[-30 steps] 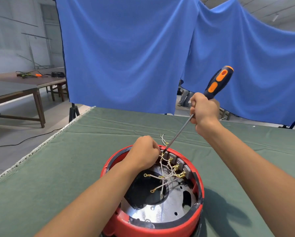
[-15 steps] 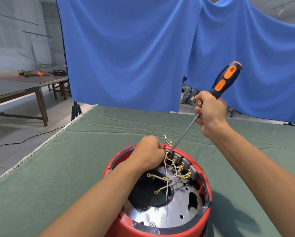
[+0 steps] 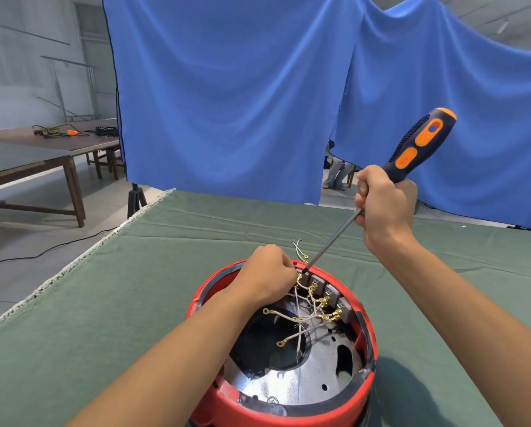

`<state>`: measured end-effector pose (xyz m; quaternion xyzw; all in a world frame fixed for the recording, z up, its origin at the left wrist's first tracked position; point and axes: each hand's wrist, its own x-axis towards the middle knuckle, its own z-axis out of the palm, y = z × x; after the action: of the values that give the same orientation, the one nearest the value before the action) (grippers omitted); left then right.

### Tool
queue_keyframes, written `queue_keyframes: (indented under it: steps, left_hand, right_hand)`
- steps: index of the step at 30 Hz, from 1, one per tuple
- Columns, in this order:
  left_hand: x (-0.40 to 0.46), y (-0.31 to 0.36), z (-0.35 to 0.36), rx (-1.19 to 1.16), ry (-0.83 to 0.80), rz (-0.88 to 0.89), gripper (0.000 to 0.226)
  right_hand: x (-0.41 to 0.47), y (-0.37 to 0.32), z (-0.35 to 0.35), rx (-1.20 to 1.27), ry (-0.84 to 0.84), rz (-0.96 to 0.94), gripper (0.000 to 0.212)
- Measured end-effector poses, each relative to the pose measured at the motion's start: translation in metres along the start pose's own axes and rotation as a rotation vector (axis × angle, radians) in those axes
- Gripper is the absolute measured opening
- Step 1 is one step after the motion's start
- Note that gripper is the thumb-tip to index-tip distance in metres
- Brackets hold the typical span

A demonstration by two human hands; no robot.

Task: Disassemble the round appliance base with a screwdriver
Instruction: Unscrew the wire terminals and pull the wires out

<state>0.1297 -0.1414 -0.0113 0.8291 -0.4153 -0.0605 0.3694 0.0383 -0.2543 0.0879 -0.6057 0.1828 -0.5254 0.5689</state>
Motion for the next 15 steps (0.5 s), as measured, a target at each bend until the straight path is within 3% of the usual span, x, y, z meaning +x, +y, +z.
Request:
queue_keyframes:
  steps: [9,15]
  left_hand:
    - [0.003,-0.003,0.002,-0.040,-0.003,-0.024,0.025]
    - [0.005,-0.005,0.003,-0.043,-0.013,-0.017,0.022]
  right_hand:
    - [-0.008,0.000,0.006,-0.058,-0.055,-0.103,0.033]
    - [0.007,0.001,0.011,-0.110,-0.022,0.026,0.028]
